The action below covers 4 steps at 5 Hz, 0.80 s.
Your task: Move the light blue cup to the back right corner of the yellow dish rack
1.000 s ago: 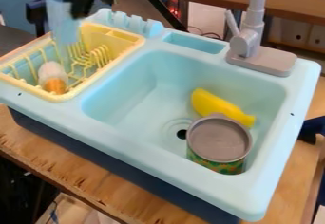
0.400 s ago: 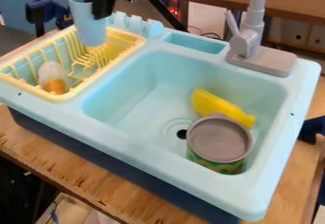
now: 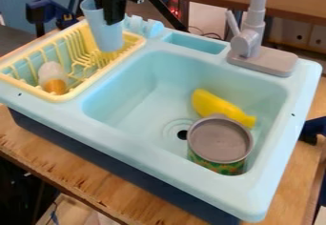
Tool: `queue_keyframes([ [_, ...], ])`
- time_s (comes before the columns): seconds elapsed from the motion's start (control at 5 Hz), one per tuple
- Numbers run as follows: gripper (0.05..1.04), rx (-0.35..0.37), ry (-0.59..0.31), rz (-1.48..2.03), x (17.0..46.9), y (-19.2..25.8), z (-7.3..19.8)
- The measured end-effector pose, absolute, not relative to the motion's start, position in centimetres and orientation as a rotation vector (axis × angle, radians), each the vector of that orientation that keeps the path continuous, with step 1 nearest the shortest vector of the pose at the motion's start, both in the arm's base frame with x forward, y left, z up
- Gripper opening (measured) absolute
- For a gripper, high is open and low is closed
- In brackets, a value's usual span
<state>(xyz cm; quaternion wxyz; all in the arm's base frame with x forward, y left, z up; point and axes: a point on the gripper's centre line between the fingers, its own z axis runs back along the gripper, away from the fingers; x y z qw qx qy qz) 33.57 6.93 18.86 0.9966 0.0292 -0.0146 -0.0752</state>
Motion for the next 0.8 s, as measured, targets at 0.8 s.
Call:
queue_keyframes([
  [0.8,0.090,0.050,0.045,-0.120,34.7,7.3,15.7],
])
